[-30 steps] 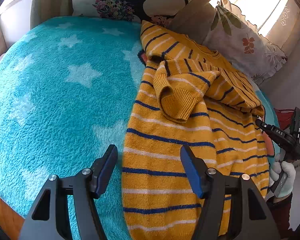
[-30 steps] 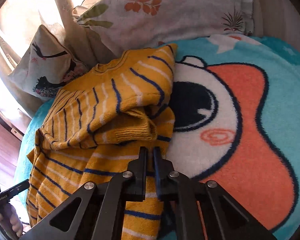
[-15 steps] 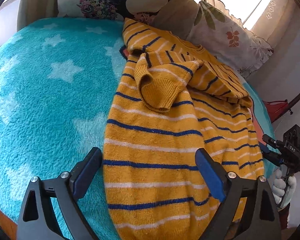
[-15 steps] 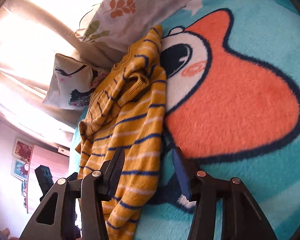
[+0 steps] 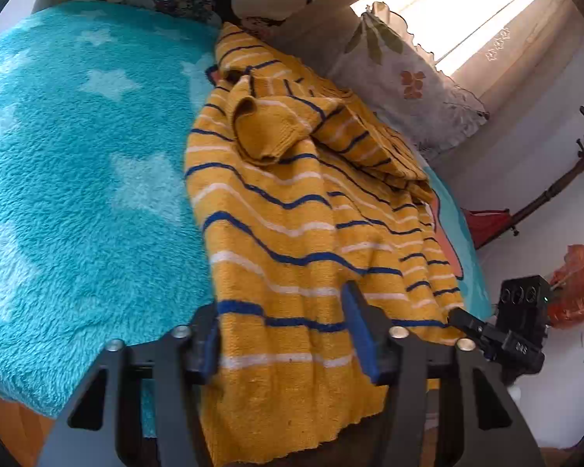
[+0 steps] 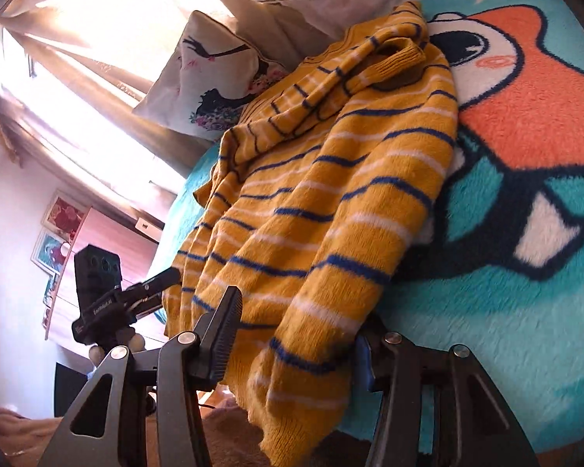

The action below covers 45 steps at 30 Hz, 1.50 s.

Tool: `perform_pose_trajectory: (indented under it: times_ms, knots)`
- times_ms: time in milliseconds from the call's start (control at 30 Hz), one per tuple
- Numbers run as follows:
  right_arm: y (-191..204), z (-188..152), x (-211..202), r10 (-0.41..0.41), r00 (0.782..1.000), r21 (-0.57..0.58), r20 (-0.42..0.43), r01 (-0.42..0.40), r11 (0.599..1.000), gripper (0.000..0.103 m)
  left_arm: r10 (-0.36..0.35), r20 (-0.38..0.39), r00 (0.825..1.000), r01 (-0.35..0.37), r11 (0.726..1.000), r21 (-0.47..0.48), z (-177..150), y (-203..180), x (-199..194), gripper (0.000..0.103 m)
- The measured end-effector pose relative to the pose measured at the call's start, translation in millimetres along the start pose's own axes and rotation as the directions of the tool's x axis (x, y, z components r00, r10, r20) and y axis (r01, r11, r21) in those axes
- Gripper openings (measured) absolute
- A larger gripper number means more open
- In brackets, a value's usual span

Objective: Fold small clothes
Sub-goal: 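Grasp the sweater hem with the right gripper while the left gripper grasps the hem too, then lift the hem with both grippers and fold it up toward the collar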

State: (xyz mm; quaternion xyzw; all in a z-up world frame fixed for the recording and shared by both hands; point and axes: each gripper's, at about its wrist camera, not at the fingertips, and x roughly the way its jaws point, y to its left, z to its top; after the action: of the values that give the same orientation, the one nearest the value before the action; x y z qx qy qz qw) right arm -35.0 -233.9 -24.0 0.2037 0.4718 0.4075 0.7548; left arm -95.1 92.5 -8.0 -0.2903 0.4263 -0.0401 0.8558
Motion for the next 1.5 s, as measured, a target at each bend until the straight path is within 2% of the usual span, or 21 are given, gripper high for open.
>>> perform_pose_trajectory:
  times_ms: [33,67,100,133,333,433,533,600,800,867,967,1033,1067,1100,1167,1200,1233,1267,1300,1333,1500]
  knots:
    - [6.1,-6.7,1.3,-0.025,1.0,-0.017,0.013,0.025,1.0,0.045,0.034,-0.014,0.999,-0.034,0.999,-0.021,0.6,3.6,1.9,0.008]
    - [8.9,-11.0,2.6,-0.049,0.999,-0.019,0.015,0.049,0.999,0.034,0.02,-0.02,1.0,-0.022,0.998,-0.057,1.1,9.3,1.8,0.007]
    - [6.0,-12.6,2.7,-0.061,0.998,-0.007,0.008,0.061,0.998,0.016,0.001,-0.016,1.0,-0.002,0.995,-0.097,0.9,15.3,-0.8,0.007]
    - [1.4,-13.4,1.2,-0.058,0.998,0.01,0.011,0.058,0.998,0.013,0.004,-0.013,1.0,-0.006,0.993,-0.119,-0.2,18.4,-3.9,0.007]
    - [-15.8,-35.3,-49.4,0.042,0.992,0.068,0.118,-0.051,0.996,0.011,0.032,0.058,0.998,-0.027,0.995,-0.097,-28.0,8.1,-38.8,0.007]
    - [-24.6,-55.5,-61.1,0.008,0.993,0.08,0.115,-0.017,0.997,0.011,0.013,0.037,0.999,-0.009,0.994,-0.106,-46.7,5.9,-40.5,0.007]
    - [-40.0,-67.6,-53.0,-0.016,0.996,0.123,0.086,0.005,0.992,0.011,0.045,0.021,0.999,-0.043,0.995,-0.092,-56.6,7.2,-33.2,0.008]
    - [-41.8,-68.3,-45.1,0.001,0.997,0.134,0.079,-0.011,0.991,0.011,0.048,0.024,0.999,-0.046,0.995,-0.091,-57.5,7.6,-32.3,0.008]
    - [-22.2,-62.0,-41.7,-0.081,0.994,0.03,0.071,0.079,0.996,0.014,0.092,0.021,0.996,-0.092,0.996,-0.018,-58.7,-7.1,-30.3,0.009]
    - [-19.6,-61.5,-40.6,-0.096,0.993,0.015,0.069,0.095,0.995,0.015,0.097,0.012,0.995,-0.097,0.995,-0.009,-60.2,-7.1,-27.7,0.012]
    - [-20.3,-62.5,-41.2,-0.102,0.993,0.007,0.065,0.102,0.995,0.015,0.05,0.005,0.999,-0.05,0.999,-0.013,-62.2,-4.8,-28.3,0.029]
    - [-19.0,-63.4,-41.9,-0.105,0.993,0.003,0.062,0.105,0.994,0.019,0.018,-0.005,1.0,-0.018,1.0,0.002,-63.8,-8.6,-27.1,0.049]
    - [-17.8,-64.8,-42.1,-0.111,0.992,-0.002,0.056,0.111,0.994,0.021,0.018,-0.016,1.0,-0.018,1.0,0.015,-64.6,-13.8,-23.8,0.054]
    - [-16.6,-66.3,-41.3,-0.115,0.992,-0.011,0.047,0.116,0.993,0.026,0.029,-0.028,0.999,-0.028,0.999,0.028,-67.2,-17.6,-21.3,0.065]
    - [-13.1,-71.1,-39.0,-0.132,0.991,-0.039,0.025,0.133,0.99,0.033,0.059,-0.048,0.997,-0.057,0.997,0.05,-71.4,-23.1,-14.4,0.067]
    - [-10.1,-73.4,-36.3,-0.148,0.989,-0.061,0.013,0.149,0.987,0.033,0.066,-0.058,0.996,-0.063,0.997,0.054,-72.1,-24.3,-11.6,0.06]
    - [-7.1,-75.4,-33.3,-0.163,0.987,-0.084,0.002,0.162,0.983,0.033,0.069,-0.063,0.996,-0.066,0.996,0.051,-72.2,-23.7,-11.0,0.03]
    - [-4.1,-76.6,-30.0,-0.173,0.985,-0.108,-0.011,0.17,0.979,0.033,0.071,-0.071,0.995,-0.068,0.997,0.043,-71.1,-21.9,-10.7,0.012]
    - [-0.9,-77.4,-27.6,-0.176,0.984,-0.129,-0.025,0.172,0.977,0.03,0.051,-0.077,0.996,-0.049,0.998,0.025,-69.5,-18.9,-12.1,0.01]
    - [3.6,-77.2,-27.8,-0.178,0.984,-0.152,-0.026,0.172,0.973,0.021,0.03,-0.068,0.997,-0.03,1.0,0.001,-68.2,-15.2,-16.3,0.01]
    - [29.7,-55.5,-56.9,-0.128,0.99,-0.216,0.059,0.138,0.966,0.018,-0.017,0.003,1.0,0.017,1.0,-0.013,-51.9,-18.7,-48.7,0.009]
